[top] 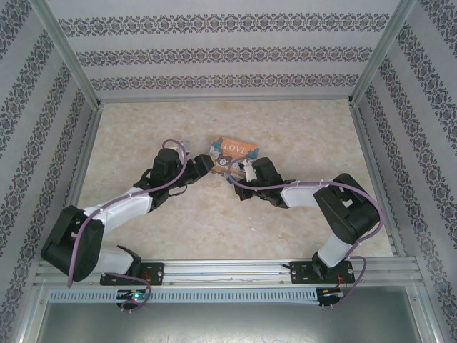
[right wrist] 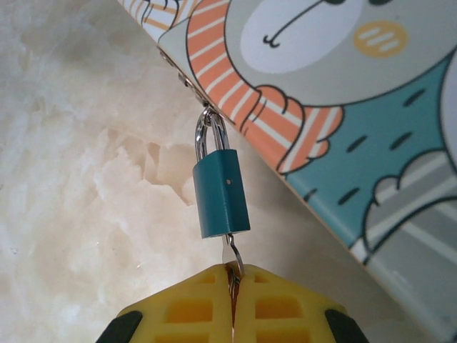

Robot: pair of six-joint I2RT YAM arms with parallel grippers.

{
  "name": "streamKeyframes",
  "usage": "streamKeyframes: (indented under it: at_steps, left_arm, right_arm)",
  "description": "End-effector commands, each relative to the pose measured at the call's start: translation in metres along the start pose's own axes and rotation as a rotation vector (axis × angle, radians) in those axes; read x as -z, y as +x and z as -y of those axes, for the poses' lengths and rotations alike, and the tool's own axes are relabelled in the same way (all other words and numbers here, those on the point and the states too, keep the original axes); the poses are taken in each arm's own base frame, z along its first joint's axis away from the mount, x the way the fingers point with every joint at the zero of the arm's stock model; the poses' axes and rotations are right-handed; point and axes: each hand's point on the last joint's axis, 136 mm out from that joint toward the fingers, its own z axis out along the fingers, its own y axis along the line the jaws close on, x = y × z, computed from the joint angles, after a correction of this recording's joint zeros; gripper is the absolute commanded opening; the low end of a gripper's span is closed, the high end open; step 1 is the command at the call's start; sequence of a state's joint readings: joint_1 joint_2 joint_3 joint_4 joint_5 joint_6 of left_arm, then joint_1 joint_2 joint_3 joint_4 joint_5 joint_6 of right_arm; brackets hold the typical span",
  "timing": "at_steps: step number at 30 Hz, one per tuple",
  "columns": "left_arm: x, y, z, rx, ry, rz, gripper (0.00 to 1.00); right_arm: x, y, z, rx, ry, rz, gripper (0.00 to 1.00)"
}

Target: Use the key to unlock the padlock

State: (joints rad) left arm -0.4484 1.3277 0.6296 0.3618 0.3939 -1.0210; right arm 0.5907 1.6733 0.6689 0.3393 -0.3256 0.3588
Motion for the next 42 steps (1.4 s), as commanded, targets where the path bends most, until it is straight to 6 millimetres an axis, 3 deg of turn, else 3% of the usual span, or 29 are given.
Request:
streamKeyframes:
  at_steps: [1, 6, 14, 28, 42]
  left_arm:
    - [0.014, -0.010, -0.019, -0.013, -0.082, 0.081, 0.59]
    - [0.022, -0.003, -0.029, 0.009, -0.109, 0.079, 0.60]
    - [0.017, 0.009, -0.050, 0.157, -0.093, 0.087, 0.56]
    - [0.015, 0.006, -0.048, 0.245, -0.032, 0.120, 0.51]
    - [0.013, 0.003, -0.050, 0.316, -0.009, 0.146, 0.48]
  right_arm:
    - [0.008, -0.016, -0.018, -0.071, -0.074, 0.021, 0.00]
    - [0.016, -0.025, -0.029, -0.129, -0.120, 0.047, 0.00]
    - [0.022, -0.034, -0.032, -0.256, -0.175, 0.042, 0.00]
    - [0.021, -0.033, -0.034, -0.417, -0.179, 0.030, 0.00]
    - [0.018, -0.033, -0.036, -0.441, -0.161, 0.033, 0.00]
